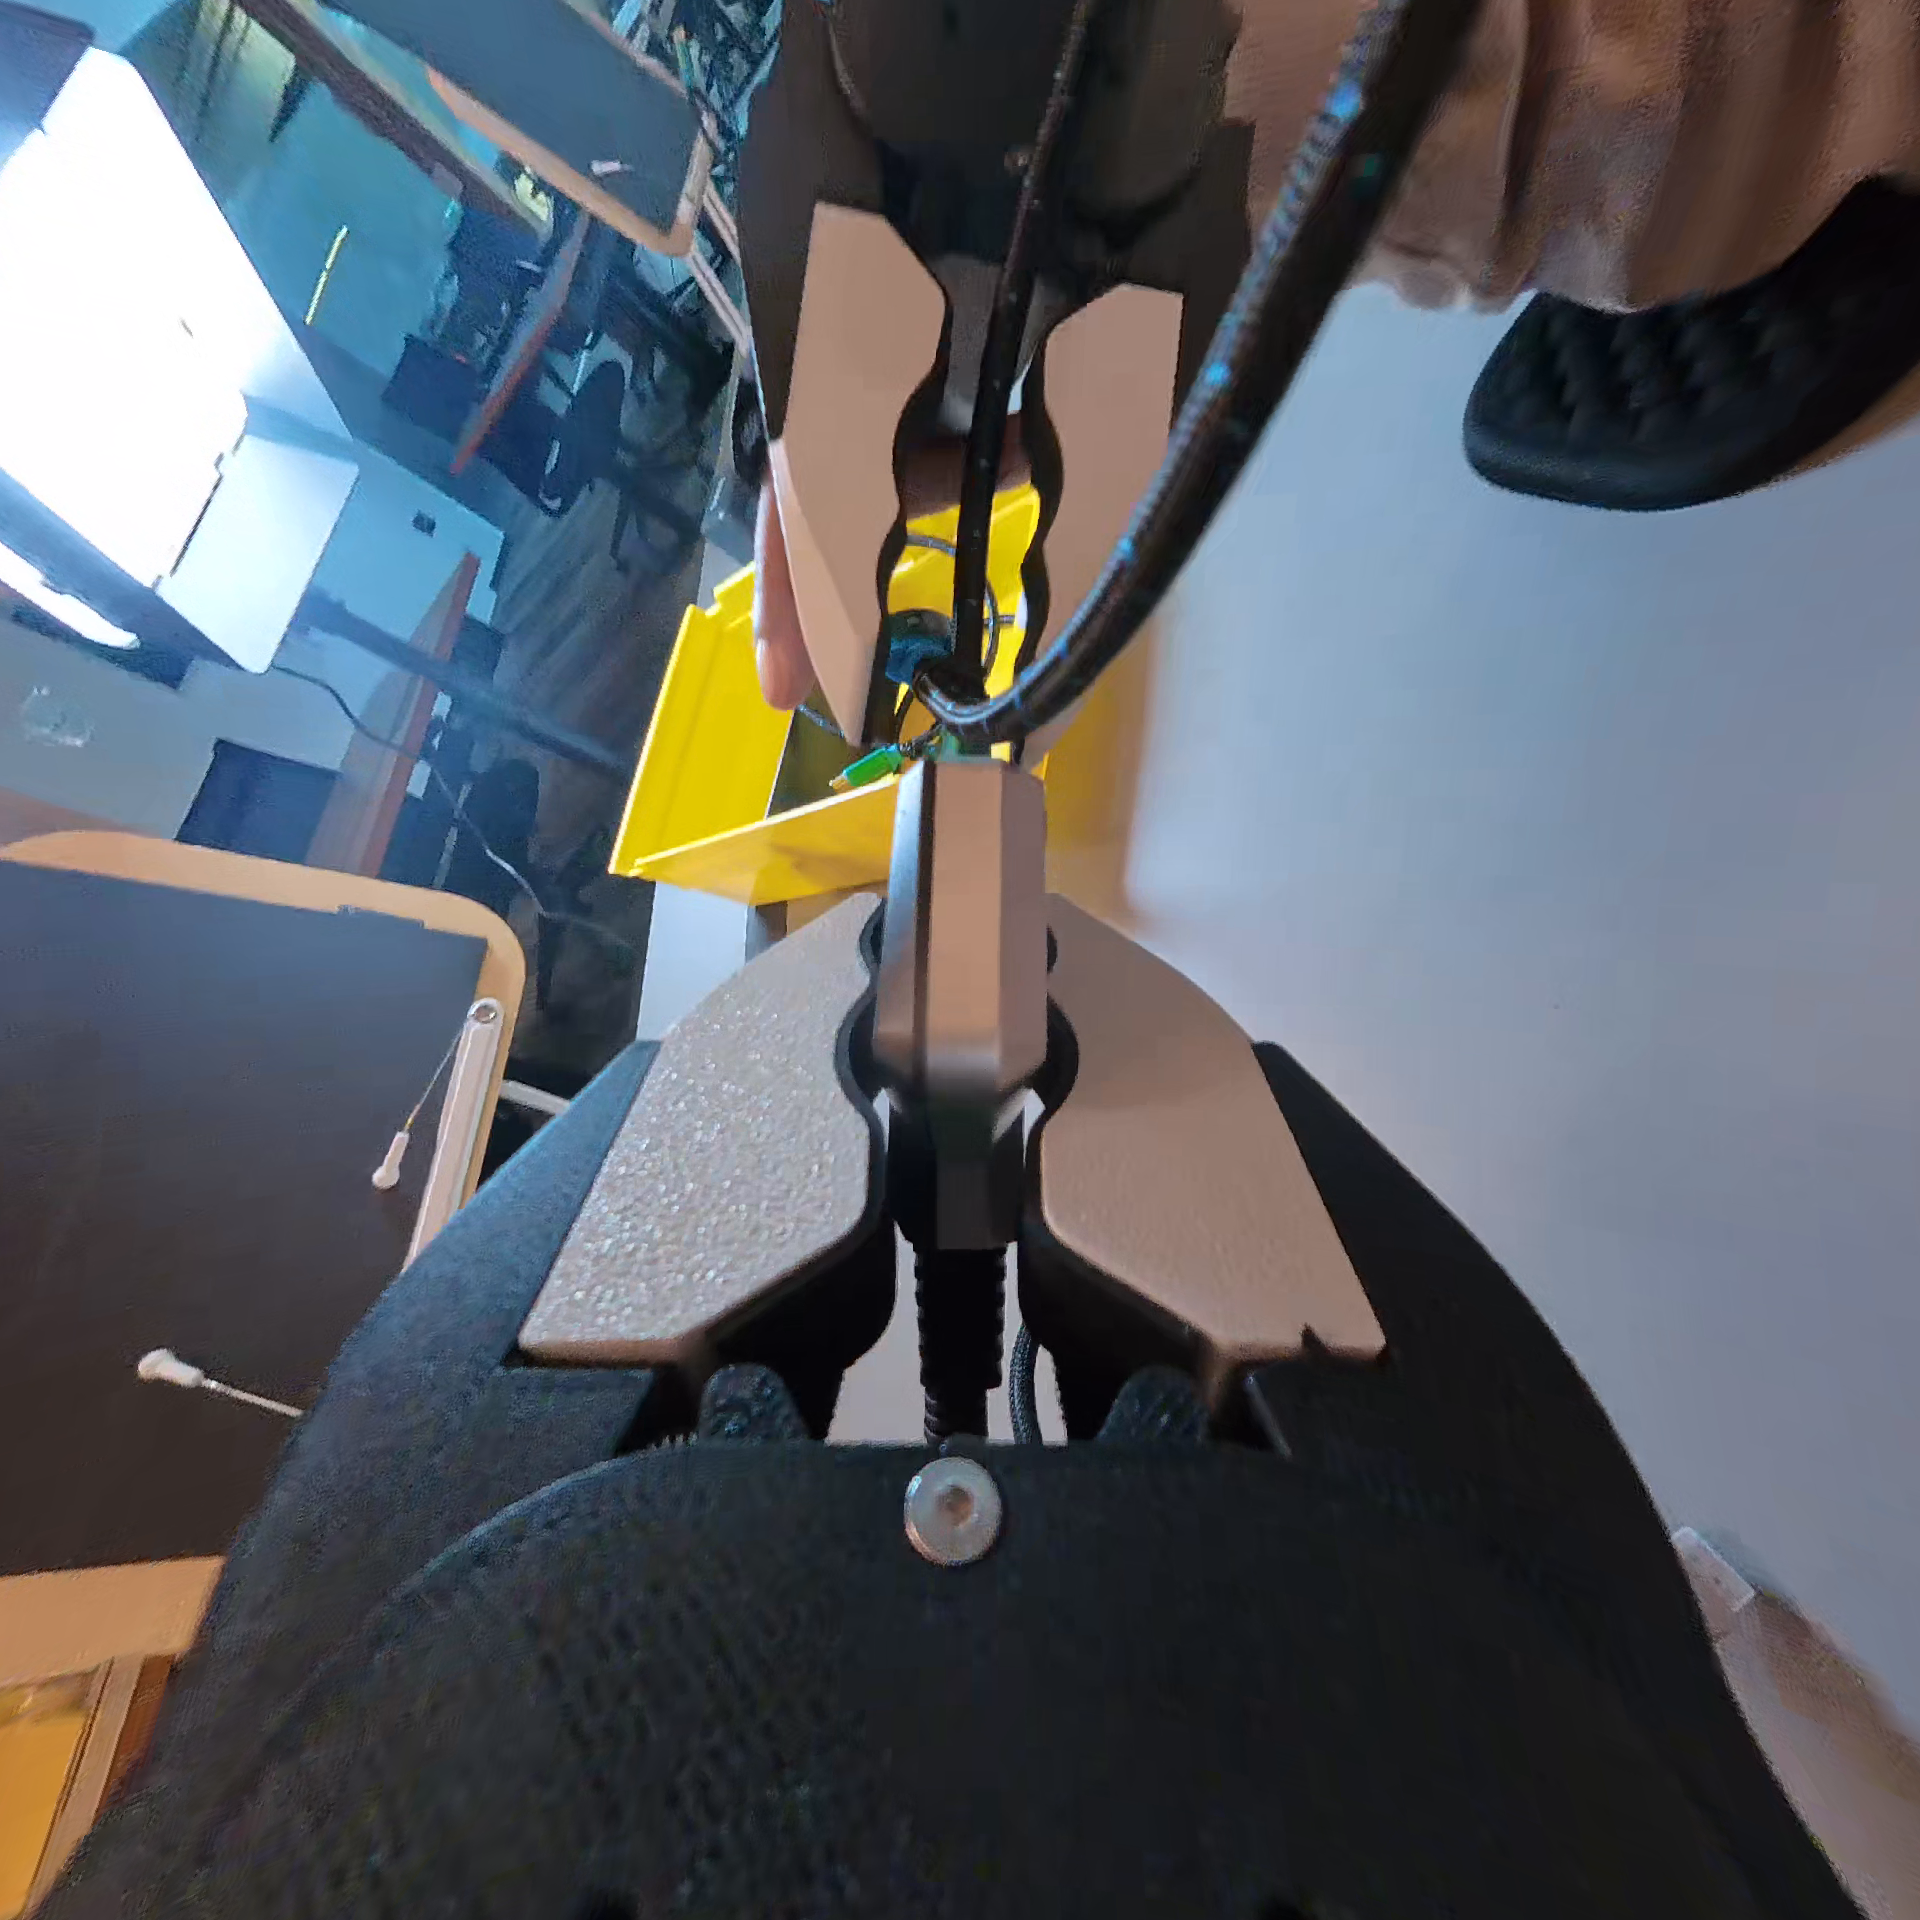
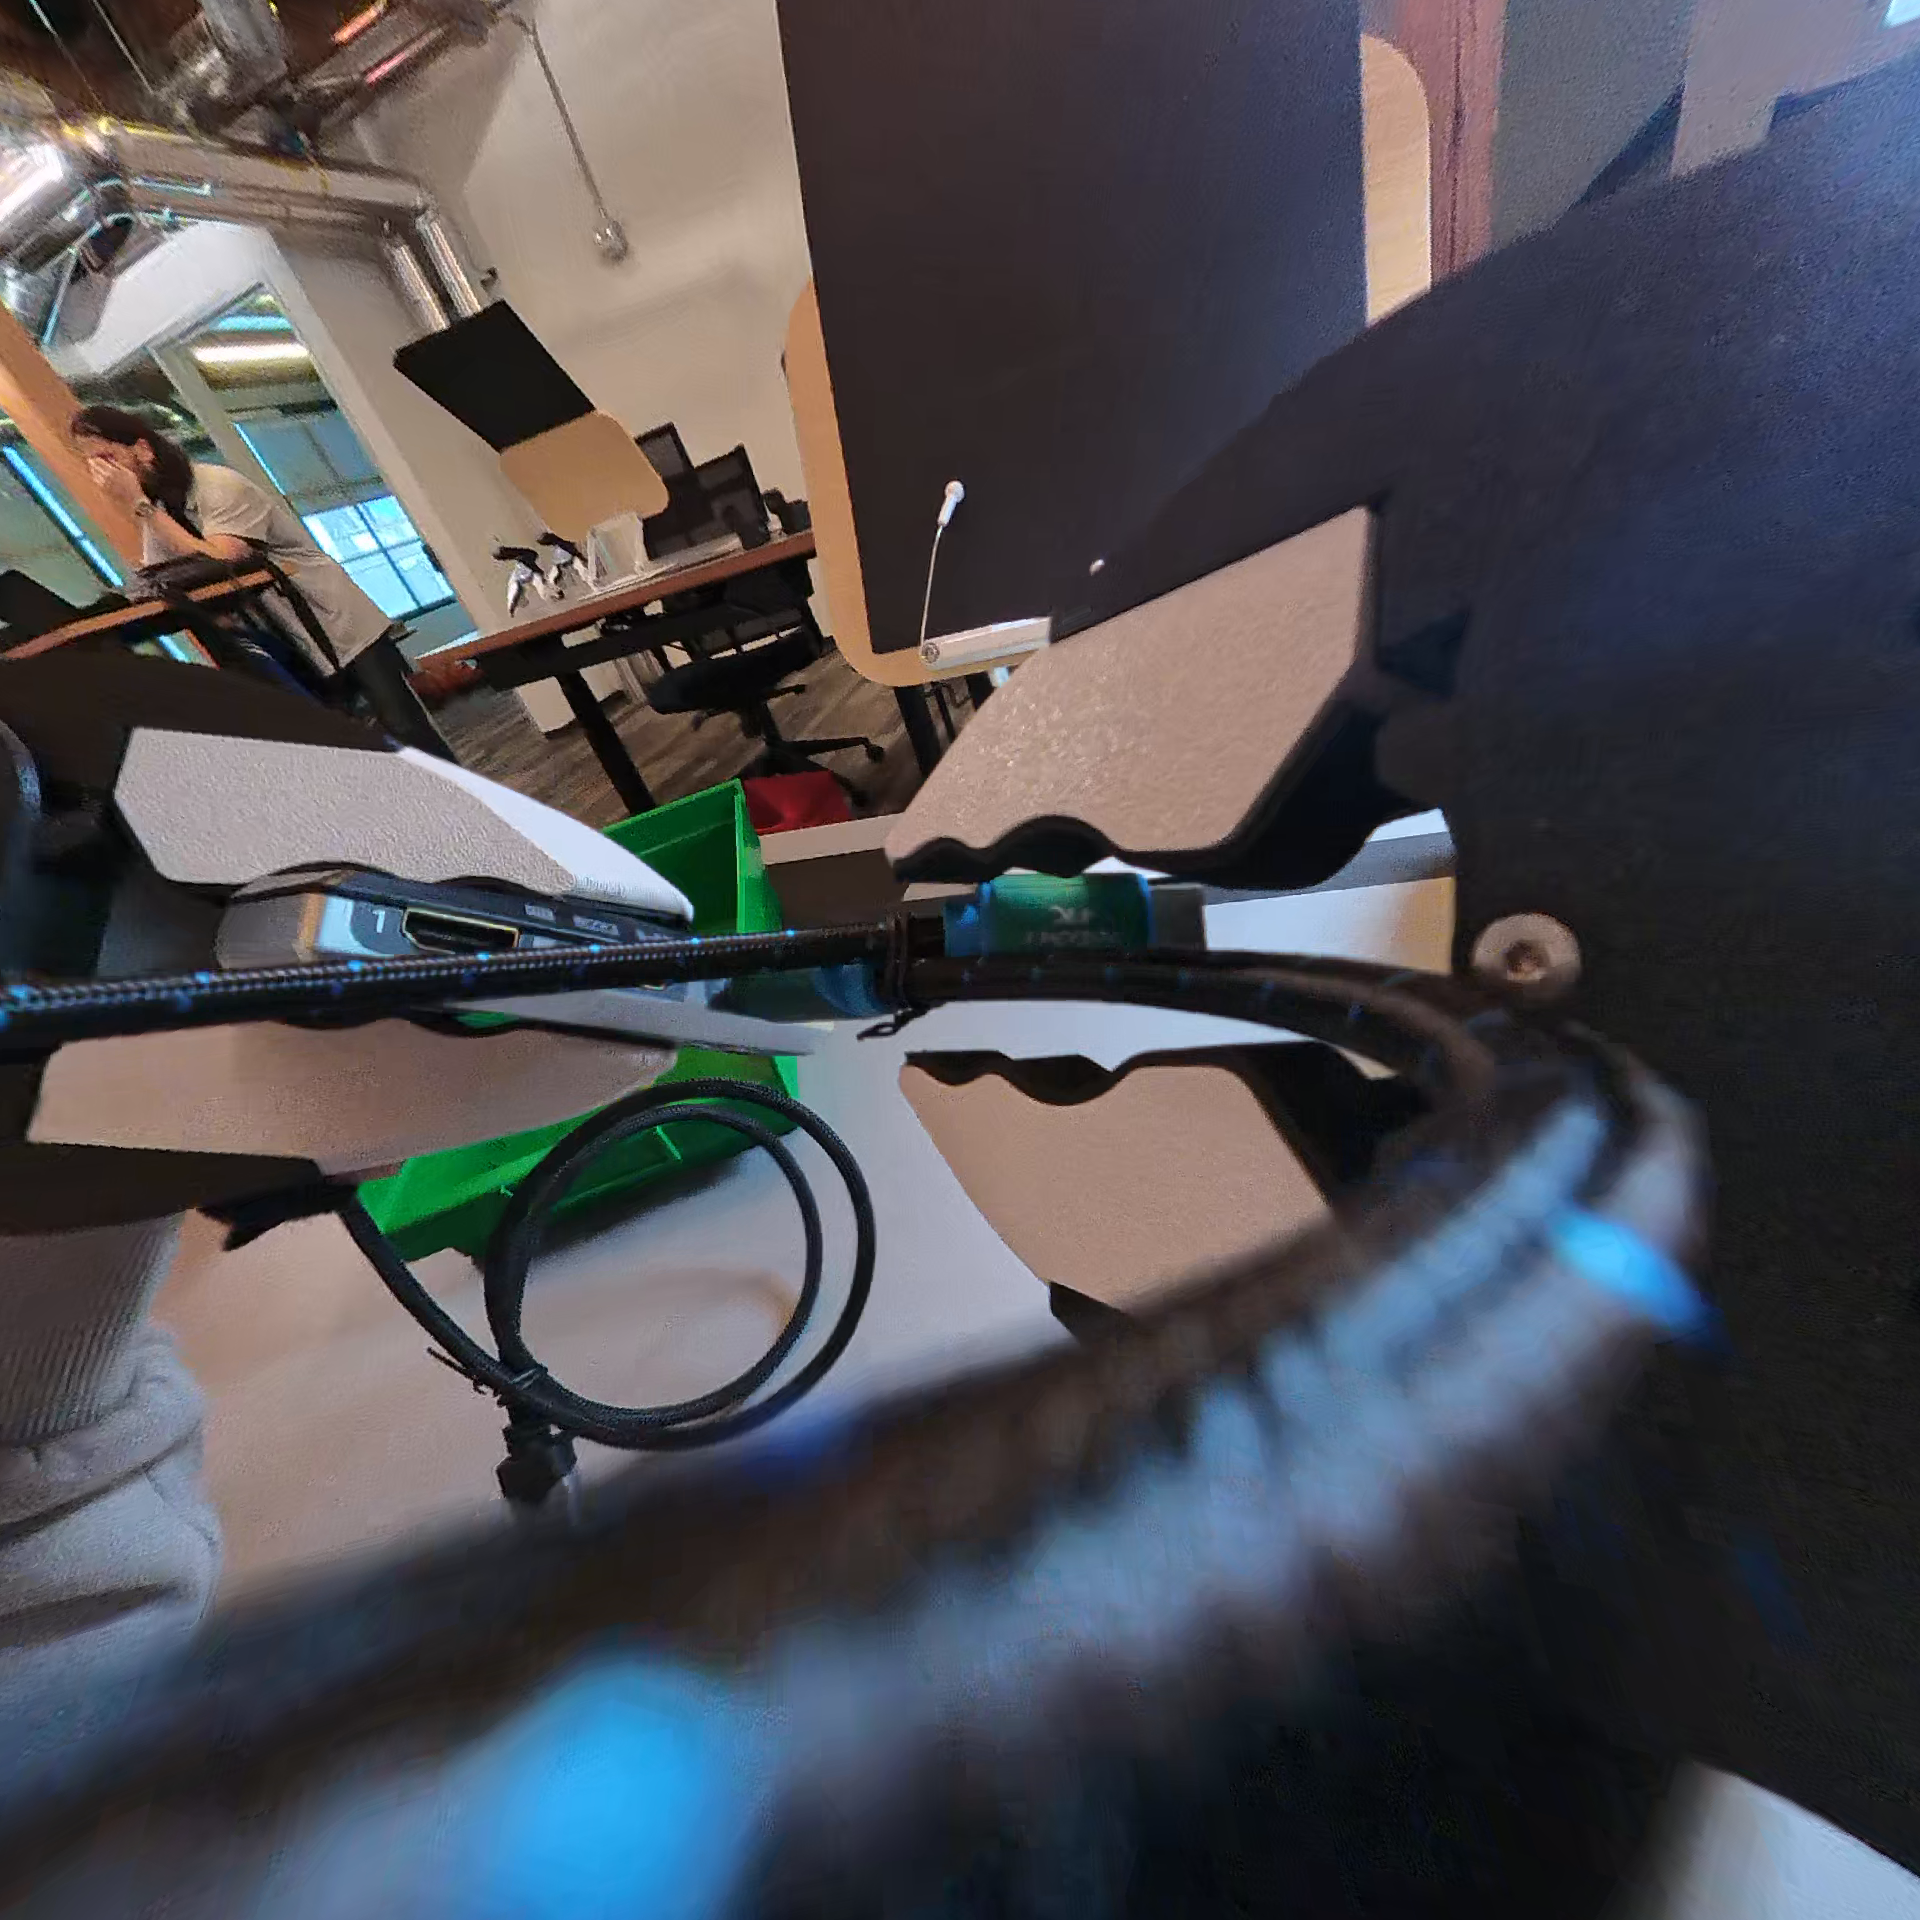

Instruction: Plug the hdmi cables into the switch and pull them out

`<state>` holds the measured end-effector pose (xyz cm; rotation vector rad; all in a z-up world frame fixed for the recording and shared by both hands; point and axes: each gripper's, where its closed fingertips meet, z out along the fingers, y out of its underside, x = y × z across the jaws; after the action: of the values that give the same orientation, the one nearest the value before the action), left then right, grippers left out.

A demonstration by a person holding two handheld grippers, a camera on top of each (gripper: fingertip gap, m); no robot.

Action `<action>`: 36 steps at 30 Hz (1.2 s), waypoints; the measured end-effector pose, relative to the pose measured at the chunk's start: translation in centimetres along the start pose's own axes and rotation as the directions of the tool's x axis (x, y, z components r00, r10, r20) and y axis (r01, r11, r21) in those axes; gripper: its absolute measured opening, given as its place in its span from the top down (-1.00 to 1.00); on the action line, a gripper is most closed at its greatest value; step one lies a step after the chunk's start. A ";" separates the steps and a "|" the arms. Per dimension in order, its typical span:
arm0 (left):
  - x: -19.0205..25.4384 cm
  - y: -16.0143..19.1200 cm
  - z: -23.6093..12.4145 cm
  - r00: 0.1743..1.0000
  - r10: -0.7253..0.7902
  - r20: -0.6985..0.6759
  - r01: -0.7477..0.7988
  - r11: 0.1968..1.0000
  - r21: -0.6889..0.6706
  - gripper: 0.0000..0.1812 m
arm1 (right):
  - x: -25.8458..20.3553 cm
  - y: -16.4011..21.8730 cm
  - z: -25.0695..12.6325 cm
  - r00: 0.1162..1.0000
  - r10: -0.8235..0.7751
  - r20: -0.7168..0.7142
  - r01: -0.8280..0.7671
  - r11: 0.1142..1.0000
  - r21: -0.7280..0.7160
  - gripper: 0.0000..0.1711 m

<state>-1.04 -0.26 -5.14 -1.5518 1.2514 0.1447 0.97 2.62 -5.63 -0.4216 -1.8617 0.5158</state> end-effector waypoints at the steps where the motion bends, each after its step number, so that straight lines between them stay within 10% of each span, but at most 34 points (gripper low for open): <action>1: 0.2 -0.3 0.1 1.000 0.003 -0.009 -0.003 1.000 0.010 0.75 | -0.2 -0.1 0.1 1.000 -0.013 0.002 0.013 1.000 -0.004 0.65; 11: 0.1 -0.8 0.7 0.999 0.027 0.030 -0.028 0.999 0.032 0.66 | -0.4 -0.9 0.1 0.999 0.018 0.032 -0.020 0.998 0.052 0.79; 24: -0.6 6.2 3.2 0.998 0.053 0.041 -0.037 0.947 -0.318 0.68 | -0.3 0.6 -0.2 0.989 0.111 0.096 -0.118 0.991 0.063 0.81; 30: -0.7 0.8 2.8 0.997 -0.065 0.037 0.062 0.995 0.078 0.65 | 0.2 -0.7 -0.9 0.976 0.184 0.115 -0.203 0.962 0.182 0.81; 36: -0.3 -0.6 2.7 0.997 -0.068 0.020 0.065 0.990 0.122 0.66 | -0.6 -0.4 -0.5 0.957 0.234 0.172 -0.269 0.938 0.220 0.82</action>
<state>0.60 1.91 -5.64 -1.4805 1.1663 0.0430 1.65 2.08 -5.69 -0.4718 -1.8618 0.9593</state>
